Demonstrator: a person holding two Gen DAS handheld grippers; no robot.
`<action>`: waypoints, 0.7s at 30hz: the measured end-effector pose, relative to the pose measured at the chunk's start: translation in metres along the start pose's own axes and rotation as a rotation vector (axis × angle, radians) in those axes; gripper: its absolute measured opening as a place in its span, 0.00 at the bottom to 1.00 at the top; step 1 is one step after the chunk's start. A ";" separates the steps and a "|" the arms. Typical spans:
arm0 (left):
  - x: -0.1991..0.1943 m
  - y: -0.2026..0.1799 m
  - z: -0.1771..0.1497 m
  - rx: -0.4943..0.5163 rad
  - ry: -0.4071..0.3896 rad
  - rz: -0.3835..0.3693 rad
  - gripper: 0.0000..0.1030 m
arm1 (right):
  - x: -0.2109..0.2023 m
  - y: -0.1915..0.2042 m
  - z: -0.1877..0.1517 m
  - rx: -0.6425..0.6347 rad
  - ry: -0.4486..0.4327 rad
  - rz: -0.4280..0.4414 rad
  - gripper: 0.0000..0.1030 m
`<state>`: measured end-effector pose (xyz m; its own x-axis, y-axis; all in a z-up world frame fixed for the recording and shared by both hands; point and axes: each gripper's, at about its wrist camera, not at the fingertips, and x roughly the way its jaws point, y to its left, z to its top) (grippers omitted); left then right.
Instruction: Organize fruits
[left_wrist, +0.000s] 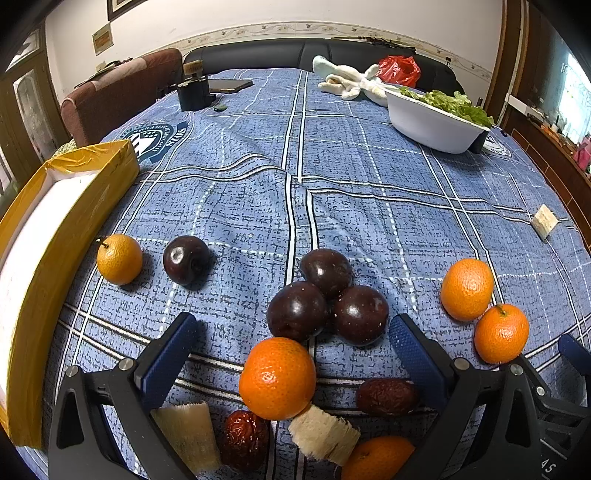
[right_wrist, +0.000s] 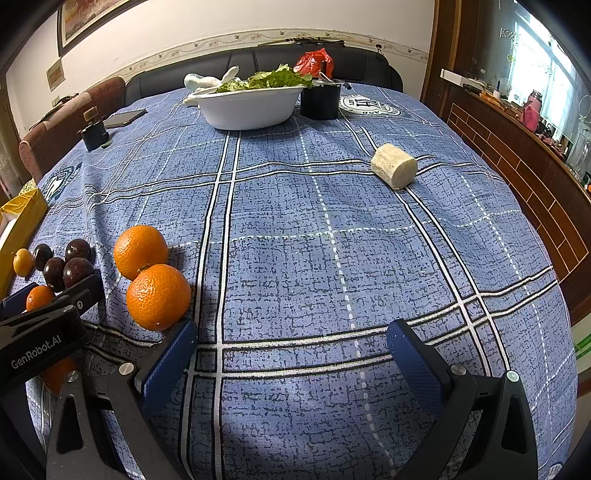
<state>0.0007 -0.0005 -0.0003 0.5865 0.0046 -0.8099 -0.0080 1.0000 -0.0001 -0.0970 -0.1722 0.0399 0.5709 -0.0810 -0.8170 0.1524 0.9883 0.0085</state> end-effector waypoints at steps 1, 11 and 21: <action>0.001 -0.002 0.000 -0.011 0.001 0.009 1.00 | 0.000 0.000 0.000 -0.001 0.000 -0.001 1.00; 0.003 -0.007 0.005 -0.082 0.002 0.066 1.00 | 0.000 -0.001 0.000 0.006 0.000 0.000 1.00; -0.001 -0.004 0.004 0.077 0.100 -0.053 1.00 | 0.000 -0.001 0.000 0.006 0.000 0.000 1.00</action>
<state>0.0039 -0.0043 0.0027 0.5008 -0.0450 -0.8644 0.0849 0.9964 -0.0027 -0.0971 -0.1732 0.0403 0.5705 -0.0811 -0.8173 0.1572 0.9875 0.0118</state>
